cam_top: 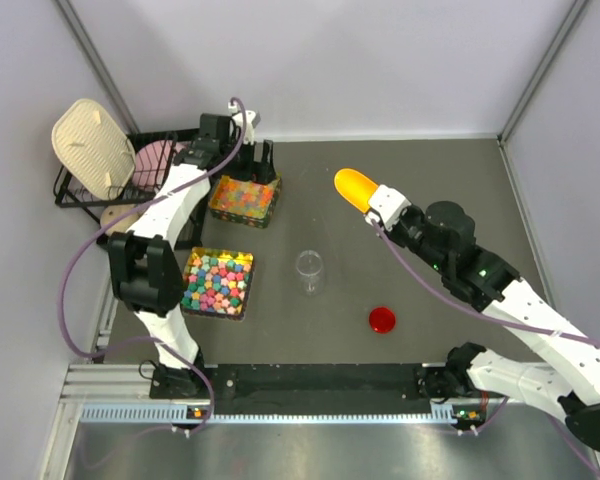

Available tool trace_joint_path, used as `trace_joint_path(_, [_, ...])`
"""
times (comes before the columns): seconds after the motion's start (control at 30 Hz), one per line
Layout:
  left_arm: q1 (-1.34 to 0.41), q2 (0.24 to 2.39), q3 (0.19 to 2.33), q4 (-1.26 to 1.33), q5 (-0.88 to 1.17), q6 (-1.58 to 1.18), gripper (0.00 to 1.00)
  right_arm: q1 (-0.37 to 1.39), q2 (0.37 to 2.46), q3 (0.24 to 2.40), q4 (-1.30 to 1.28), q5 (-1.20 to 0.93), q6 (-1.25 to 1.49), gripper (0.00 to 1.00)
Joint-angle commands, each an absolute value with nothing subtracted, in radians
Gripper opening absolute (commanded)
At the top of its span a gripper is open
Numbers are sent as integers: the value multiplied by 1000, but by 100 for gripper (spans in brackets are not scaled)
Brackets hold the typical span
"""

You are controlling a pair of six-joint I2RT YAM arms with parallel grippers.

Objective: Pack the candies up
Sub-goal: Pick up the storage box at the center of the board.

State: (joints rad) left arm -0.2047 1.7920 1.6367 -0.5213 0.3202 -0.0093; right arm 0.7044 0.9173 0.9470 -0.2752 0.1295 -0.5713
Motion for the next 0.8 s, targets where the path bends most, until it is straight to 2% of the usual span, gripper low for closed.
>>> trace_joint_path(0.0, [-201,1845,1732,-529,117,20,99,698,894,925,-249,161,-540,0])
trace_joint_path(0.17, [-201,1914,1764,-525,-29,63,99,696,897,911,-245,156,-538,0])
trace_joint_path(0.53, [-161,2080,1893,-604,-55,112,98,698,896,899,-247,140,-531,0])
trace_joint_path(0.67, [-146,2129,1925,-617,-90,124,91,696,897,896,-249,133,-529,0])
trace_joint_path(0.77, [-137,2163,1956,-638,-115,133,90,696,896,894,-247,127,-528,0])
